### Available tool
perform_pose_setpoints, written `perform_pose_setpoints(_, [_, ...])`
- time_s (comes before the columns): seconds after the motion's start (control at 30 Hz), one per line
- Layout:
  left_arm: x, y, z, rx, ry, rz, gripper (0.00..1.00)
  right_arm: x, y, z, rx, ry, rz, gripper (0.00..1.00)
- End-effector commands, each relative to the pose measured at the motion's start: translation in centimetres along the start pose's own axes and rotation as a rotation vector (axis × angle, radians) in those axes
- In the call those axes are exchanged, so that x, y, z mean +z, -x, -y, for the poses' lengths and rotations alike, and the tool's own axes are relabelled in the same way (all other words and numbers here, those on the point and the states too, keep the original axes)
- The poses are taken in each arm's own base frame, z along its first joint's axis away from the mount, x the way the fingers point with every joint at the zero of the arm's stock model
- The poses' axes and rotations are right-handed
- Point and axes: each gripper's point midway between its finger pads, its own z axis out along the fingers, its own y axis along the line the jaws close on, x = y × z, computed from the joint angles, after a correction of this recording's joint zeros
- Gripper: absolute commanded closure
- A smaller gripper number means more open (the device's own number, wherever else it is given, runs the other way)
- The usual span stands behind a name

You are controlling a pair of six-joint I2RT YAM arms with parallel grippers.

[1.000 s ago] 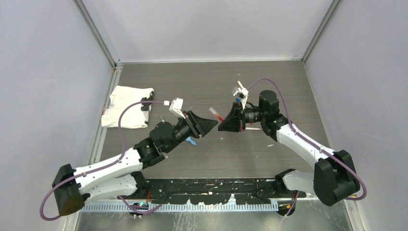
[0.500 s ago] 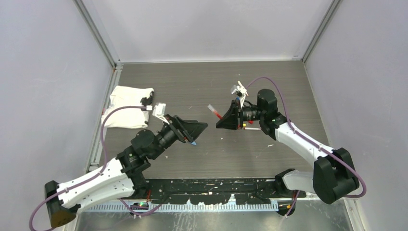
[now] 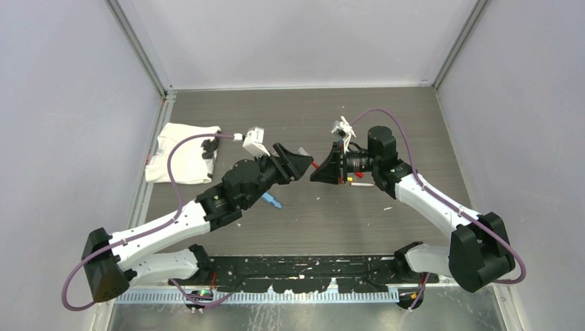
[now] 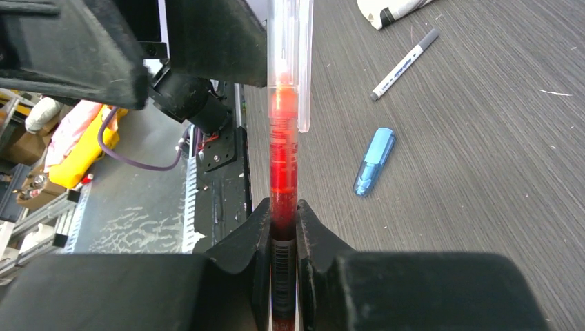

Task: Insert the pens into the pen caps
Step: Press the pen cap onto the pen.

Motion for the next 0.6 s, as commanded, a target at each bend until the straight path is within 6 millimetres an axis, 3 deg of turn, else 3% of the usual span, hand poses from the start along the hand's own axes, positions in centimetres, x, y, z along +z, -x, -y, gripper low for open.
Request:
perform_pose_setpoints(0.0, [1.0, 2.6, 1.2, -0.019, 0.02, 0.091, 0.44, -0.2, 2.3, -0.6, -0.082, 0.0, 0.038, 0.99])
perform_pose_setpoints(0.33, [3.1, 2.7, 0.4, 0.002, 0.071, 0.116, 0.6, -0.2, 2.4, -0.9, -0.081, 0.014, 0.037, 0.99])
perform_pose_setpoints(0.43, [3.5, 2.9, 0.4, 0.001, 0.072, 0.121, 0.76, -0.2, 2.4, -1.0, -0.081, 0.018, 0.039, 0.99])
perform_pose_setpoints(0.57, [3.9, 2.9, 0.8, -0.003, 0.052, 0.117, 0.79, -0.2, 2.4, -1.0, -0.08, 0.018, 0.039, 0.99])
